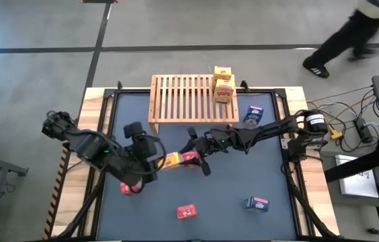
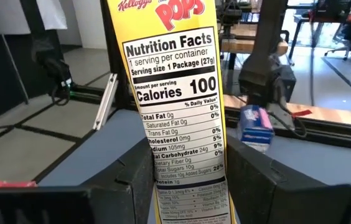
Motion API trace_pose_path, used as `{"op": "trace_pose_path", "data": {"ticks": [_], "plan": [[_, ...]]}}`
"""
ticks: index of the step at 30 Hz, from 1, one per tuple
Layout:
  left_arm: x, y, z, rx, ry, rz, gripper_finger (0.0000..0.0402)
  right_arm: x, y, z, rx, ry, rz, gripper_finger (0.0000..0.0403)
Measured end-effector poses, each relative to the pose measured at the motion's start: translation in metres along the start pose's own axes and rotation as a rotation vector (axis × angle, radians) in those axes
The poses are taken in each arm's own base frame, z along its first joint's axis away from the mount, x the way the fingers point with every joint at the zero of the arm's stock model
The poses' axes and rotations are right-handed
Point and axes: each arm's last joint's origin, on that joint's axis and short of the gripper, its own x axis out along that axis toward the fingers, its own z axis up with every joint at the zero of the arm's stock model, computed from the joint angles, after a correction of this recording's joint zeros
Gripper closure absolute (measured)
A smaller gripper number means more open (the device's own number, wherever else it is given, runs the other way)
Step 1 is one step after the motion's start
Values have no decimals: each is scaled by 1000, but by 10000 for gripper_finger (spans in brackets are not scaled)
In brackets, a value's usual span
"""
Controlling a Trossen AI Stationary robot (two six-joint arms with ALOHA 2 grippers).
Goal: Stack cereal on shelf
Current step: Put the yellow cereal box on the shelf aligned with the other yellow cereal box
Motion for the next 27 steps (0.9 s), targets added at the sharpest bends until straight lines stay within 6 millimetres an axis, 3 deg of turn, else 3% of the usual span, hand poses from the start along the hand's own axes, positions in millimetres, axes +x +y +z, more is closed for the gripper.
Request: {"op": "trace_pose_path", "data": {"ticks": [5, 10, 19, 27], "plan": [[-16, 2, -16, 36, -47, 64, 148, -29, 0, 11, -18, -38, -33, 248], [-22, 0, -44, 23, -117, 110, 148, -75, 0, 19, -49, -79, -86, 244], [-3, 11, -98, -90, -263, 11, 168, -160, 0, 10, -103, -168, -246, 241], [10, 37, -129, -171, -472, -193, 170, -204, 0, 4, -140, -227, -371, 241]]}}
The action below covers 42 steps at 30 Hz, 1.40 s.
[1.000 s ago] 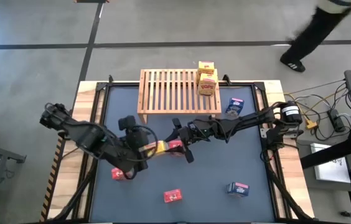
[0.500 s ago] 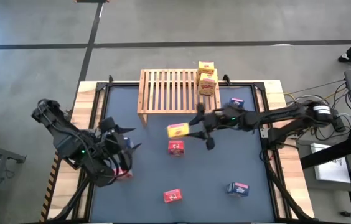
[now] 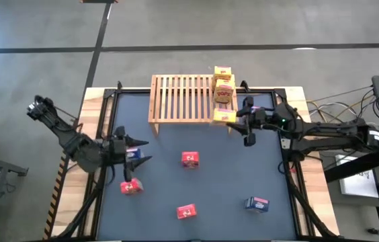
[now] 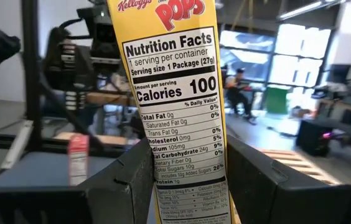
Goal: Stack cereal on shelf
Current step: Put the yellow cereal box on the shelf aligned with the other yellow cereal box
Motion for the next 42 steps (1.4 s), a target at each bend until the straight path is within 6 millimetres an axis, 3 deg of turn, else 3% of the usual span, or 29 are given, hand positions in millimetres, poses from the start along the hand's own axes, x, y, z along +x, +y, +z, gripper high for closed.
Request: {"op": "trace_pose_path", "data": {"ticks": [9, 15, 24, 34, 42], "plan": [[-5, 30, -32, -68, -182, -66, 170, -16, -19, -19, -26, 101, -110, 241], [-5, 33, -42, -83, -203, -90, 171, -29, -33, -25, 20, 88, -17, 241], [-3, 29, -40, -77, -199, -90, 171, -40, -54, -35, 65, 132, -56, 241], [1, 24, -37, -45, -186, -86, 171, -36, -59, -39, 96, 75, 111, 241], [0, 26, -39, 20, -167, -76, 171, -35, -69, -54, 122, 112, 77, 241]]}}
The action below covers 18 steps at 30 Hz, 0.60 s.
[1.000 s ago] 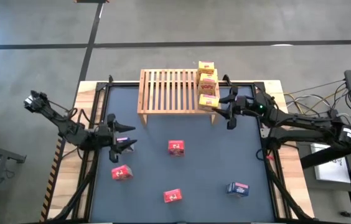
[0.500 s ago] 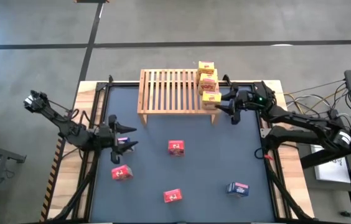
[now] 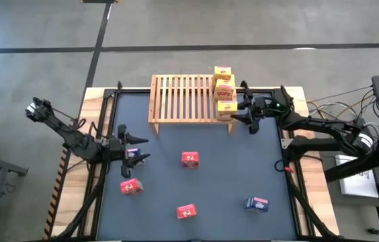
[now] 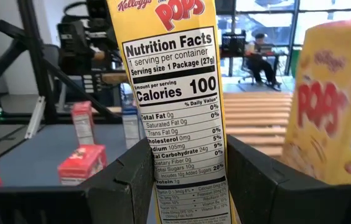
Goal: Stack cereal on shelf
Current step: Put the yellow cereal box on the shelf aligned with the other yellow cereal box
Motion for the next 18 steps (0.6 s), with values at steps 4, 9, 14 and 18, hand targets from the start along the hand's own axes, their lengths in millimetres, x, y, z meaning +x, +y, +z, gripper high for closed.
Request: {"op": "trace_pose_path", "data": {"ticks": [4, 9, 14, 18], "plan": [[-3, 3, 2, -7, -9, 6, 171, 0, -5, -6, 12, 20, -21, 241], [-3, 4, 3, -15, -13, 6, 171, 0, -7, -6, -12, 10, -24, 241], [-3, 3, 2, -19, -8, 6, 170, 1, -9, -7, -20, 2, -28, 241], [-2, 2, 1, -26, -5, 7, 170, 3, -11, -14, -3, 21, -35, 241]]}}
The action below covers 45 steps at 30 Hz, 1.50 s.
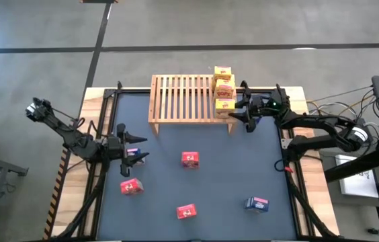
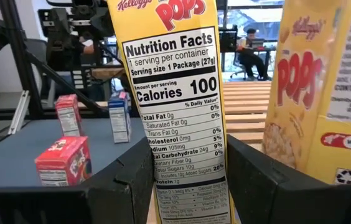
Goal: Stack cereal on shelf
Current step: Put the yellow cereal box on the shelf aligned with the other yellow cereal box
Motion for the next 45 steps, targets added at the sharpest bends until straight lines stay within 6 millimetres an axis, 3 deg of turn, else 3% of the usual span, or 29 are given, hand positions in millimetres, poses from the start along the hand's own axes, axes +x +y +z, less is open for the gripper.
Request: {"op": "trace_pose_path", "data": {"ticks": [23, 45], "plan": [[1, 0, 0, -10, 2, 0, 170, -4, -9, -5, 28, 11, -59, 174], [1, 0, 0, -25, 2, 0, 171, -8, -7, -8, 55, 69, -67, 174]]}}
